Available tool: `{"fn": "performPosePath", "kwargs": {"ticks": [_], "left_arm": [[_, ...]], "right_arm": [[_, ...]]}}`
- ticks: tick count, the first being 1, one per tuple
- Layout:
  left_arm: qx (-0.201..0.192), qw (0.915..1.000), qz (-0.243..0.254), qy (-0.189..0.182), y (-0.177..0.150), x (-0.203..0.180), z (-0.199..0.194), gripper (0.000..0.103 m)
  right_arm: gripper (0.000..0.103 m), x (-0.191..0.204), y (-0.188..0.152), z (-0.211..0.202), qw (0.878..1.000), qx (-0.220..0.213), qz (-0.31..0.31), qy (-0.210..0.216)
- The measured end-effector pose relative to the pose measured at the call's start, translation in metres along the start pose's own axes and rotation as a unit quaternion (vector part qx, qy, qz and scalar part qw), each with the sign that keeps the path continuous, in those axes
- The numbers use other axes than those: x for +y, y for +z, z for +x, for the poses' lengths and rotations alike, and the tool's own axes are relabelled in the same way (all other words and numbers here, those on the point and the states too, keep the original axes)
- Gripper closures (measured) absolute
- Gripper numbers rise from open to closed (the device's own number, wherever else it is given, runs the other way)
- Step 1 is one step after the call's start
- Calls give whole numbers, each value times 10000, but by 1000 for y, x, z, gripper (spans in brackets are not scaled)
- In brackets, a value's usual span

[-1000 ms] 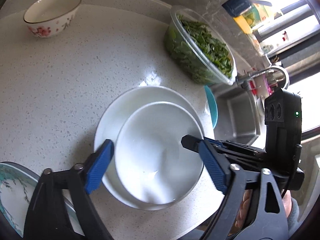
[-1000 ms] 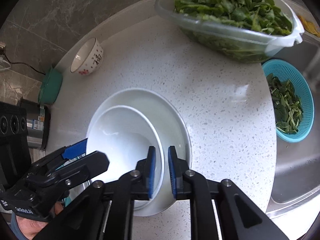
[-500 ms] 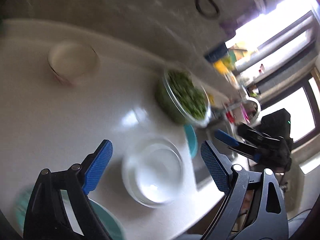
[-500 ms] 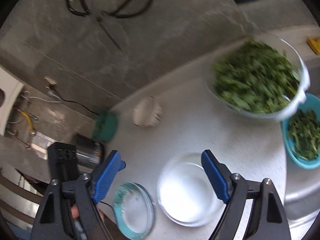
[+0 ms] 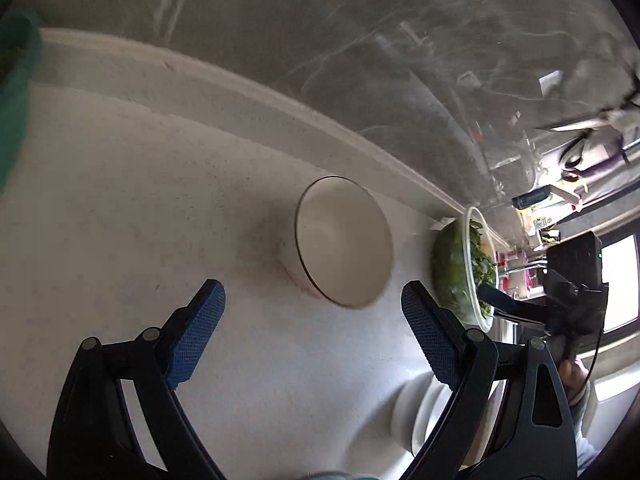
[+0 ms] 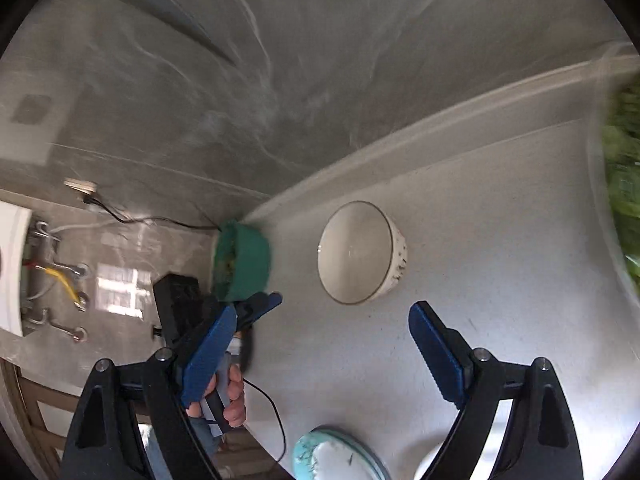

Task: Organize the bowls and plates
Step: 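Move both grippers to the white bowl with red flowers, then close the left gripper on the red-flowered bowl rim while the right gripper grips it too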

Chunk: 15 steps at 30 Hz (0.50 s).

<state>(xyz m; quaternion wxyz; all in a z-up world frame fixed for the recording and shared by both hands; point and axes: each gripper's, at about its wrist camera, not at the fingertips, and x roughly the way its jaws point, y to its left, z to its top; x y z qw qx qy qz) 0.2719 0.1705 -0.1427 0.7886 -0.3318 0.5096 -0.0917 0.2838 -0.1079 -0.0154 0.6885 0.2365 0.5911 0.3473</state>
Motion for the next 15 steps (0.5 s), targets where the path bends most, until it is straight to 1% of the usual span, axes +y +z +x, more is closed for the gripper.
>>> {"fn": "performPosePath", "kwargs": {"ticks": [2,4,6,8,10,11,12,13,15], "left_arm": [[193,9997,113,30,5,4,20,15],[331,9994,131,25,9,8,38,17],[412,9991,113,-62,12,11,48,24],[463,9989,121,-13,19,16,56,24],[478,9987,131,-92,25,21,61,24],[478,9987,141,-58,27,24,61,24],[483,9987,144,-67,29,26,61,27],[516,9985,151,-134,33,29,65,34],[547,9982,185,-139,35,29,68,40]], "right_arm": [[16,-7,11,30,9996,177,84,-182],[24,-16,18,52,9990,350,257,-105],[25,-24,25,74,9983,470,329,-79],[26,-32,30,86,9976,501,463,-96],[29,-37,33,93,9972,543,503,-144],[30,-39,35,97,9969,572,493,-210],[34,-42,37,100,9968,570,502,-228],[36,-44,38,103,9967,607,495,-206],[38,-46,43,108,9963,669,481,-250]]}}
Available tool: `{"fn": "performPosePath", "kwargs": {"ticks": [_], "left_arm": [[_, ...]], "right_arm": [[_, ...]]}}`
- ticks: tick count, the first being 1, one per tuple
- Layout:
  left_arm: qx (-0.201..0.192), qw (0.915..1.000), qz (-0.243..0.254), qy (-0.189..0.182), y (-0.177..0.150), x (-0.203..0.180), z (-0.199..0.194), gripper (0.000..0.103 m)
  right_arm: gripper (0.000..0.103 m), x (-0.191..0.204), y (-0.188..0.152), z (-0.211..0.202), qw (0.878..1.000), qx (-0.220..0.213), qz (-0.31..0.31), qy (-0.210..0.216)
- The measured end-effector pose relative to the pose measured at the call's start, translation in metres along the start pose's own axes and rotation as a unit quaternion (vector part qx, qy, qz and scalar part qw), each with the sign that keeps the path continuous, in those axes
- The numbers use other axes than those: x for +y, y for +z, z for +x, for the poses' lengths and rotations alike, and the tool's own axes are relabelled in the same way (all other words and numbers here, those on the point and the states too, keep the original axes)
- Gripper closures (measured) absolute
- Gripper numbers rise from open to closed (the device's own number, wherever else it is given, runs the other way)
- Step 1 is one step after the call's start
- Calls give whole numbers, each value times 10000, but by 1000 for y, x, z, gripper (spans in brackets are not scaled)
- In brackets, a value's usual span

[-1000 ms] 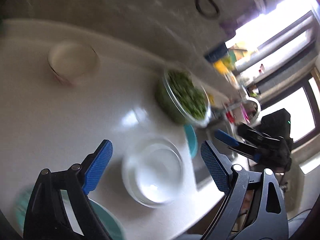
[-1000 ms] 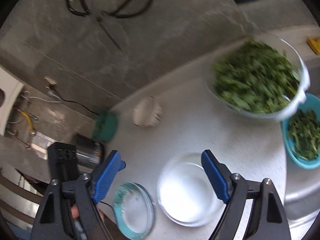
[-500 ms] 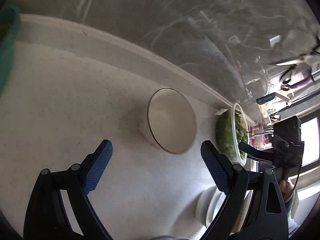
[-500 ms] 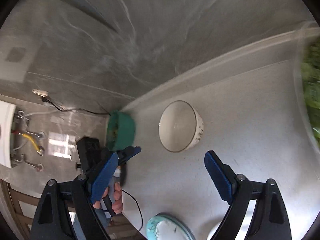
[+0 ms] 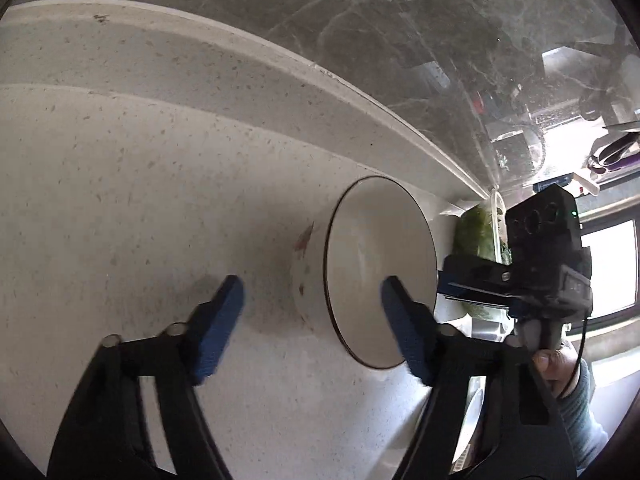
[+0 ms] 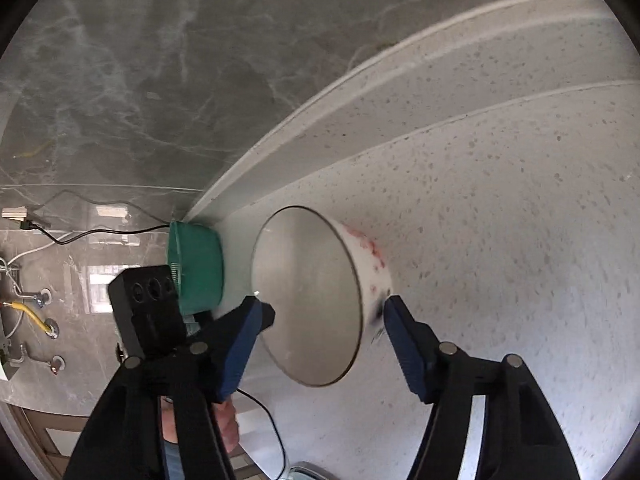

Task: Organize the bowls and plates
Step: 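Close the left gripper on the red-flowered bowl rim while the right gripper grips it too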

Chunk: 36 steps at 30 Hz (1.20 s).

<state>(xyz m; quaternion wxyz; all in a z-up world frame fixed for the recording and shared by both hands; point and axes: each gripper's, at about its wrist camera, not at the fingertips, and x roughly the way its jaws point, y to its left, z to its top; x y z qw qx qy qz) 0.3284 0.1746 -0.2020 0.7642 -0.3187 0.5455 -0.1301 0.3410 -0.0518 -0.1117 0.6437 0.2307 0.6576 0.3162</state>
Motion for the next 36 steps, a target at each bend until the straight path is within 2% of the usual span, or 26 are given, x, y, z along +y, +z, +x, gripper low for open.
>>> {"fn": "performPosePath", "kwargs": {"ticks": [5,6,7,8,11,13,14,21,26,36], "left_arm": [[142,9998,39,-104,7,3,10,43],[170,9997,38,-165,8,4,12,51],[195,9996,53,-201,8,4,14,63],[228,9995,64,-214,9,5,14,68],[297,9993,88,-187,9,6,18,72],[294,9993,19,-209,10,10,18,76],[289,9994,8,-210,10,13,16,76],[314,9993,63,-171,13,16,15,78],[266,9995,35,-164,7,1,13,78],[284,9995,54,-115,-3,-27,6,78]], "right_arm": [[39,-8,13,22,9997,154,192,-19],[41,-10,15,22,9997,158,186,-19],[45,-10,16,25,9996,205,170,-18],[47,-12,16,26,9995,256,156,-44],[60,-16,18,26,9992,330,200,-91],[74,-18,19,29,9990,342,250,-162],[76,-15,20,34,9989,352,237,-212],[76,-14,24,38,9989,357,239,-206],[76,-23,16,21,9989,365,200,-212],[74,-17,6,-2,9993,283,155,-209]]}}
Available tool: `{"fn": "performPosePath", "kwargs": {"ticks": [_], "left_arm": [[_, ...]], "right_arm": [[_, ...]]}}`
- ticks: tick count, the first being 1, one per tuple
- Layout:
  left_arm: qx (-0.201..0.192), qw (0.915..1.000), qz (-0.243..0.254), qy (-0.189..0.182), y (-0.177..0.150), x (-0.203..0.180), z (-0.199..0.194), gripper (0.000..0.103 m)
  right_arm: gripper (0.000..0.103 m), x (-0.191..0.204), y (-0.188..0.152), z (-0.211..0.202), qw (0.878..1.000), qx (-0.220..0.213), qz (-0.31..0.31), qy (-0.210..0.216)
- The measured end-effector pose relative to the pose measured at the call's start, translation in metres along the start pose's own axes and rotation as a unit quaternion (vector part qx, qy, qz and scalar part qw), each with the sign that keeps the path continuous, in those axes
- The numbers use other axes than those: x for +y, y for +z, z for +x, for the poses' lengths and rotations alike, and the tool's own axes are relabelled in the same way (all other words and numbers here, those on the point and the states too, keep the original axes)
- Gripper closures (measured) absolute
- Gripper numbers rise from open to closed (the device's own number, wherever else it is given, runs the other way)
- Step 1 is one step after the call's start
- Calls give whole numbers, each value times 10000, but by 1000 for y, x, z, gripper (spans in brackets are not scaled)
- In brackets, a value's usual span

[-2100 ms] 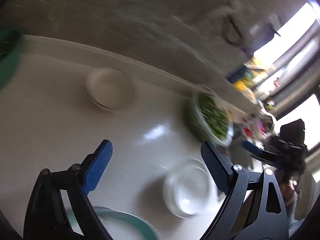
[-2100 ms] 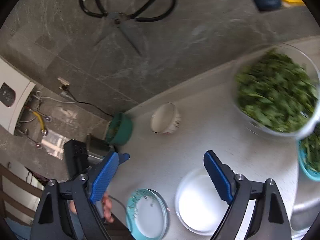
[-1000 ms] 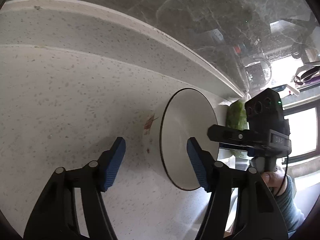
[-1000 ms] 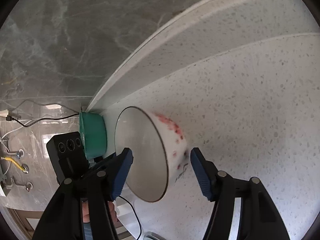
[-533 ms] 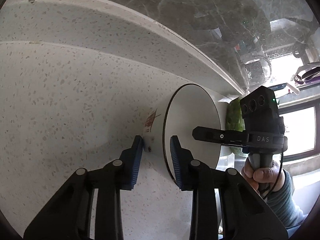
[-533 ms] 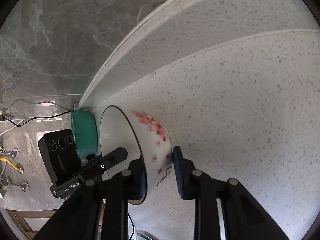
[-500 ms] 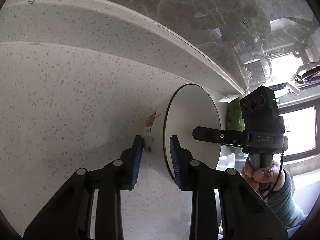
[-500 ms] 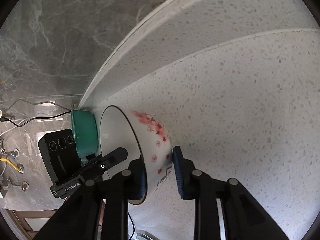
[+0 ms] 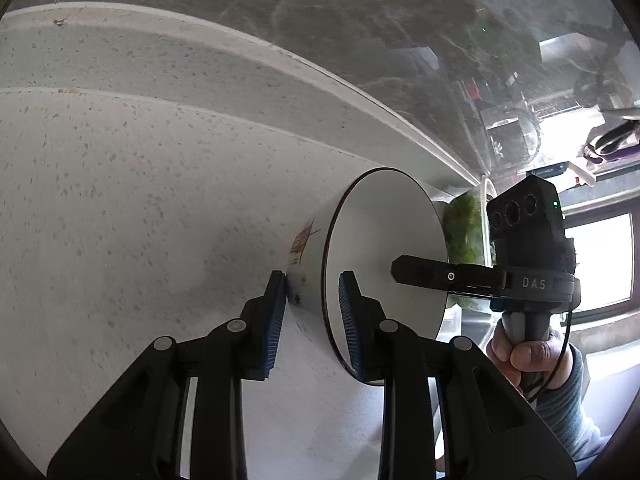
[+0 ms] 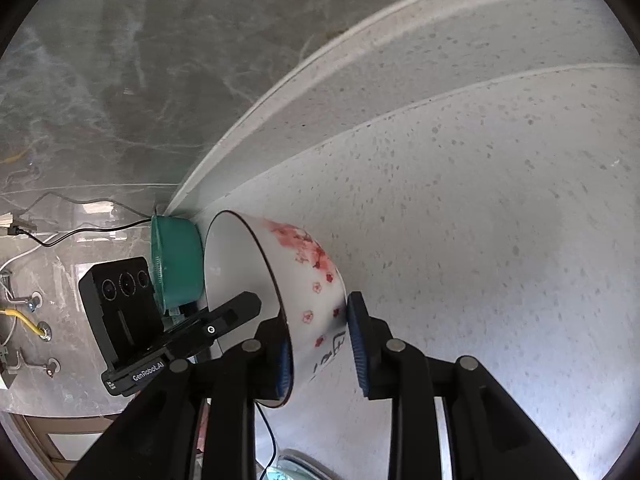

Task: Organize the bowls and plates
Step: 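Carry the red-flowered bowl with both grippers over the nested white bowls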

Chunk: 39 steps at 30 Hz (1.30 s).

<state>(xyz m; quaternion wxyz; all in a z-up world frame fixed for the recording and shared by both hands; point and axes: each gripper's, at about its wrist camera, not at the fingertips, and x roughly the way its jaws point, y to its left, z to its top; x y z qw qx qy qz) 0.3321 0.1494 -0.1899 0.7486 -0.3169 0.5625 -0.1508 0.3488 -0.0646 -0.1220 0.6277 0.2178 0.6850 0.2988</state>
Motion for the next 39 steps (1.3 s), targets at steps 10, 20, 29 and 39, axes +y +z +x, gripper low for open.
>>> {"fn": "performPosePath", "kwargs": {"ticks": [10,20,29,39], "left_arm": [[35,9998,208,-33,-38,-56,-13,78],[206,9988,418,-132,-103,-134,-14,78],[614,9966,503,-206,-168,-191,20,78],[1015,9938,462,-33,-214,-214,73,78]], "right_arm": [[71,3,-45,-55,9997,-155,-128,139],[69,-10,-120,-118,9989,-362,-197,202],[69,-43,-183,-161,9981,-597,55,128],[69,-86,-226,-172,9979,-550,354,-18]]}}
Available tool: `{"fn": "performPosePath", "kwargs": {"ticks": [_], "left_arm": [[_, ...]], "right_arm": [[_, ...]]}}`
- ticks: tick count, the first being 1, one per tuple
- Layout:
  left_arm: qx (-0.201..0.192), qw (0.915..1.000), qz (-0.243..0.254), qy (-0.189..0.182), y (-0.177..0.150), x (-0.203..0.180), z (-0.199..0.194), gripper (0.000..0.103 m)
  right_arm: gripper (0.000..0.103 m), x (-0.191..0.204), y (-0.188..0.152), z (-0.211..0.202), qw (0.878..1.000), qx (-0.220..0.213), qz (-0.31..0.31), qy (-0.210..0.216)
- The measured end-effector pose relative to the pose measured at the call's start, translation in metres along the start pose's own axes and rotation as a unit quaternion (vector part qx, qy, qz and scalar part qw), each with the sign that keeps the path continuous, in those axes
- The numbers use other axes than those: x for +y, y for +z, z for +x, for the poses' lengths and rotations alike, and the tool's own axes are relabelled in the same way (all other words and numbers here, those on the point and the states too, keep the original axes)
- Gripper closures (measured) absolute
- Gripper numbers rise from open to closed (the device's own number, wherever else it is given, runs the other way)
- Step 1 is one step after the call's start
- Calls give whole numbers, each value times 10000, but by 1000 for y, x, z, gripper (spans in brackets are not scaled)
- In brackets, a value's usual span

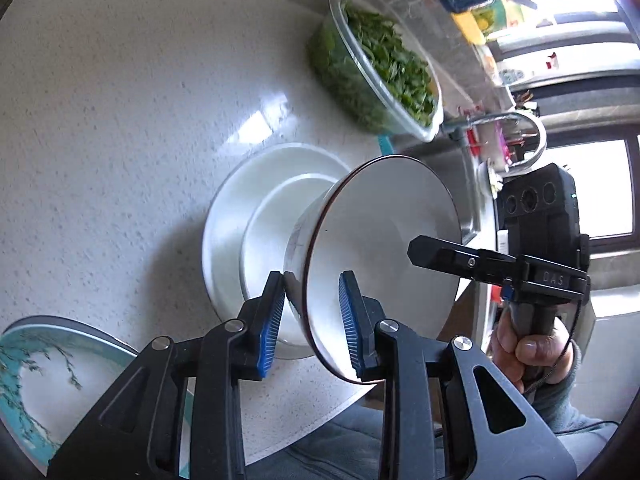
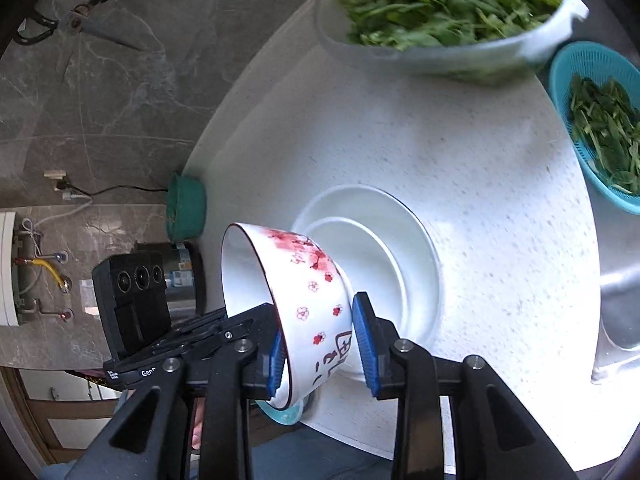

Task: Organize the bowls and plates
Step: 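Carry the red-flowered bowl with both grippers over the nested white bowls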

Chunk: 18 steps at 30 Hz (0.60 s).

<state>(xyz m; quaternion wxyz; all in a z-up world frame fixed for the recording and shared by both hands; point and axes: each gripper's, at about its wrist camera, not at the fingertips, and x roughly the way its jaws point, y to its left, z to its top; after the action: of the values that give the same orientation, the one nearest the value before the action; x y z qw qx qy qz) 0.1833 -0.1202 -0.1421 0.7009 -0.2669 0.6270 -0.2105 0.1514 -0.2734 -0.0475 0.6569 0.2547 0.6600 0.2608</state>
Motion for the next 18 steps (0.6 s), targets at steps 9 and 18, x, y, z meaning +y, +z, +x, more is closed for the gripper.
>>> {"fn": "performPosePath", "kwargs": {"ticks": [9,18], "left_arm": [[99,9996,25,249,-7,5,26,78],[84,9992,-21,389,-4,7,35,78]], "right_arm": [[69,-10,-2,10,9999,70,-3,-149],[73,-1,0,18,9975,11,-389,-589]]}}
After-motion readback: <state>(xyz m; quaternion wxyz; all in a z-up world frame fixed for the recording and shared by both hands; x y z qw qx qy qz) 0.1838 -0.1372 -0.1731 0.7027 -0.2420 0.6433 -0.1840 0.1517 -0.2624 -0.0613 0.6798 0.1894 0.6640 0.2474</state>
